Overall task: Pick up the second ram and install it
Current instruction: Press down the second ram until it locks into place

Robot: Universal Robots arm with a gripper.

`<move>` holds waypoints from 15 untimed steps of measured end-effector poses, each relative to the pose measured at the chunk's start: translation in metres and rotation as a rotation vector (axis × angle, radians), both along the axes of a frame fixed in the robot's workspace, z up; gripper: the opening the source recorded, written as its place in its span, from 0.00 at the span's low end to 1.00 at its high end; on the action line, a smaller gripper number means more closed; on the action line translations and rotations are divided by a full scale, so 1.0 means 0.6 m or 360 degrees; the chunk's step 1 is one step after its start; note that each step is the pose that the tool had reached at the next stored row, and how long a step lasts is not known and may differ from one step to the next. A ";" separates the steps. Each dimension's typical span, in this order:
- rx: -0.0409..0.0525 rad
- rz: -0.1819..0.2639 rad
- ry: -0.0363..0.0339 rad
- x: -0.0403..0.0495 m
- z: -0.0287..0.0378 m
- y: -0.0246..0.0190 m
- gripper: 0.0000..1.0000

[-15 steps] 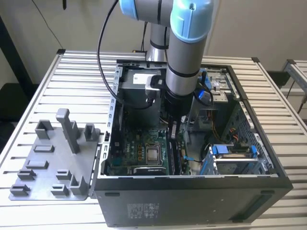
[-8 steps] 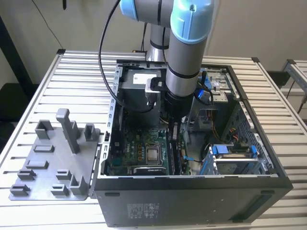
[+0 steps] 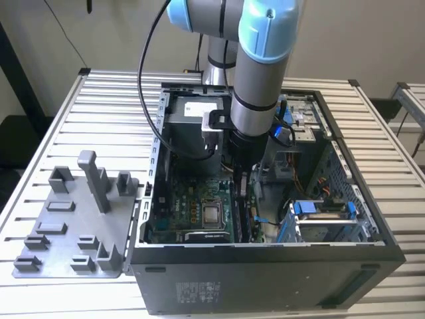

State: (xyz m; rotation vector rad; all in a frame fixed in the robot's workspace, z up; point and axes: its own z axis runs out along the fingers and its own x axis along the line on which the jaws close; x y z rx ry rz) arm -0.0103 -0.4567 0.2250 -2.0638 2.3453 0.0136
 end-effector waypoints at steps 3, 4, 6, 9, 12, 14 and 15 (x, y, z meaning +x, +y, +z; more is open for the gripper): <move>0.0000 0.0003 0.0002 0.001 0.000 -0.0012 0.11; 0.0000 0.0004 0.0005 0.004 0.000 -0.0017 0.11; 0.0000 0.0004 0.0008 0.006 0.000 -0.0018 0.11; 0.0000 0.0004 0.0008 0.007 0.000 -0.0025 0.11; 0.0000 0.0004 0.0008 0.007 0.005 -0.0027 0.11; 0.0001 0.0004 0.0007 0.007 0.005 -0.0026 0.11; 0.0001 0.0004 0.0008 0.007 0.002 -0.0027 0.11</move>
